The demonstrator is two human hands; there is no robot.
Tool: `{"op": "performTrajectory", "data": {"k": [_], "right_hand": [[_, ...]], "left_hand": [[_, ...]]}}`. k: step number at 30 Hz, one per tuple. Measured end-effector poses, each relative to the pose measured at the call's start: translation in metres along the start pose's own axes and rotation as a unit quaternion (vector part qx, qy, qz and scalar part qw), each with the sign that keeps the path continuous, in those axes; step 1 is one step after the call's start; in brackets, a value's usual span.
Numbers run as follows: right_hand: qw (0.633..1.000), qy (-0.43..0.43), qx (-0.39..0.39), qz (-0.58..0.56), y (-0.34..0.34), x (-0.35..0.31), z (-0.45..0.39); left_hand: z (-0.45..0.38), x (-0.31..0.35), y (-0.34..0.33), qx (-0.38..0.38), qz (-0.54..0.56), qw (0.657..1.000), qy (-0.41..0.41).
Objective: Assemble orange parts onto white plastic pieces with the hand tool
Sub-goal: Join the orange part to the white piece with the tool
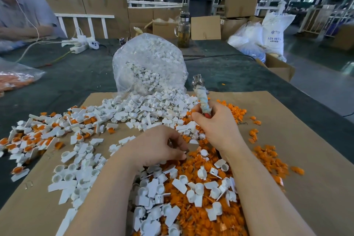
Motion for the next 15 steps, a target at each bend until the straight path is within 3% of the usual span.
{"op": "performTrajectory", "data": {"k": [15], "right_hand": [[0.999,0.026,-0.016,0.038,-0.0048,-0.0031,-0.0002]], "left_hand": [[-0.0031,0.0073,0.0006,0.040,-0.063,0.997,0.008]]}}
Point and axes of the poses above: each hand's wrist, its own z-axis away from the middle knuckle, its own y-axis out of the back of the hand, x = y × z, the point moved 10 cm from there along -z, towards the middle knuckle, and after that the axes turned 10 degrees about -z, right-handed, at the moved point
